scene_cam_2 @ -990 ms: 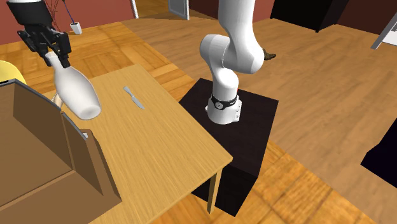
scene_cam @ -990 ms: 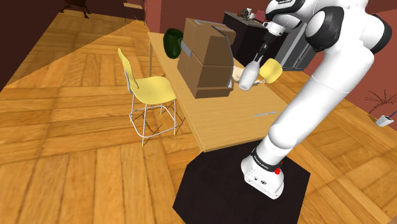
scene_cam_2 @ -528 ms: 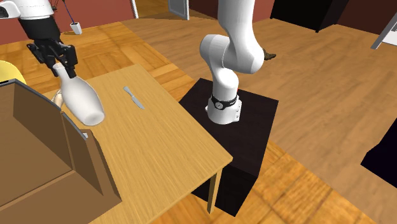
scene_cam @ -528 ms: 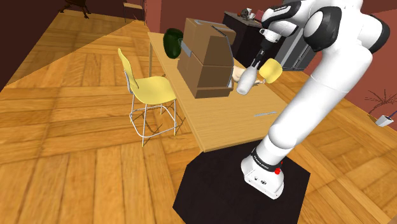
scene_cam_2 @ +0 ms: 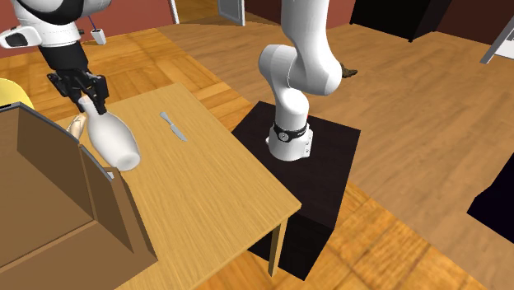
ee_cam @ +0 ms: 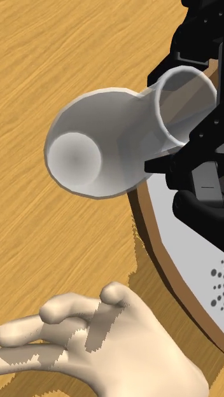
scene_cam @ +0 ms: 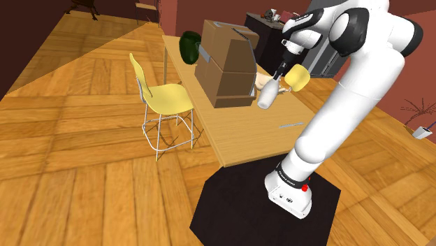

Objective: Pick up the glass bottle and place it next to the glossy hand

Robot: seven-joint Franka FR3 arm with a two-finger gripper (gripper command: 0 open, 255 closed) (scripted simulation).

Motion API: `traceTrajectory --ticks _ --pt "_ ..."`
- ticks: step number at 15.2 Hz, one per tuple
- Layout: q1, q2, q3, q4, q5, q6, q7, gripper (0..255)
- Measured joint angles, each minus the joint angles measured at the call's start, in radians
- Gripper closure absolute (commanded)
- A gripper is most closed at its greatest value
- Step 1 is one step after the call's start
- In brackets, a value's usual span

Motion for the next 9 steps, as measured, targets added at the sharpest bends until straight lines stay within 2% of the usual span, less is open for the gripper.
traceTrajectory --ticks 8,9 --pt "-0.004 0.018 0.0 -0.019 0.017 0.03 -0.017 255" --pt "-0.004 0.018 0.0 -0.019 0.017 0.03 -0.017 0"
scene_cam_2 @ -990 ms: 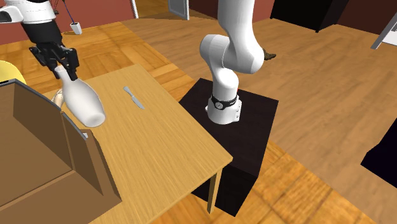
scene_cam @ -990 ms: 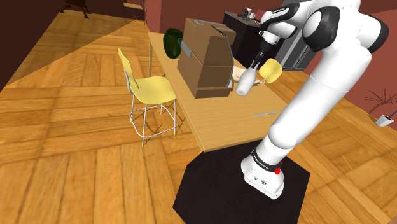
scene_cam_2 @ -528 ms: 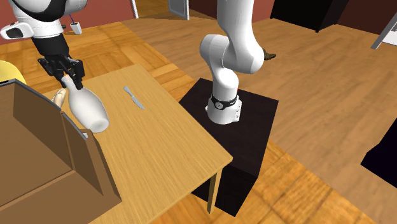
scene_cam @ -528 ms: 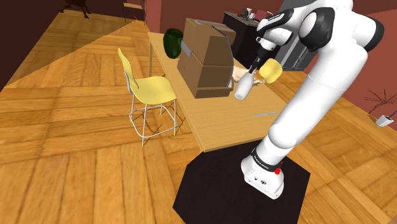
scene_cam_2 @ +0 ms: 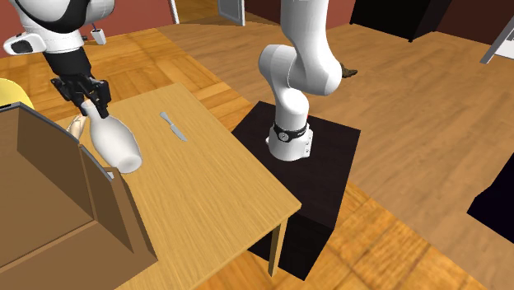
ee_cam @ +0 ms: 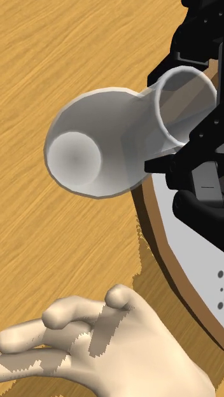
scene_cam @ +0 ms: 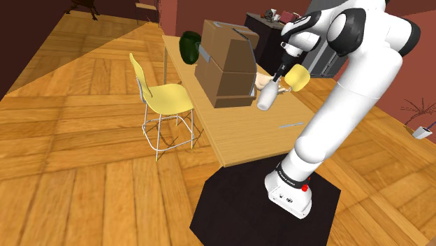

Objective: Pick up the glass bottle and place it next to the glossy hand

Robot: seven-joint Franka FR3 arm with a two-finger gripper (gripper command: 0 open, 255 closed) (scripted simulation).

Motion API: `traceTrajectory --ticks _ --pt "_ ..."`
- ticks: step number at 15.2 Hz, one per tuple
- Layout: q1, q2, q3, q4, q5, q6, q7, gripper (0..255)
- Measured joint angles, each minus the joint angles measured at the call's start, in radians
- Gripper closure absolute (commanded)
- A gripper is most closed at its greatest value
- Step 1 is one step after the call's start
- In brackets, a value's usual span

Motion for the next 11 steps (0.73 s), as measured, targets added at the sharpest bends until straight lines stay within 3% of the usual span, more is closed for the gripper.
traceTrajectory --ticks 6,11 --pt "0.0 0.0 0.0 0.0 0.0 0.0 0.0 0" --pt "0.002 -0.037 -0.005 0.077 -0.037 -0.099 0.027 0"
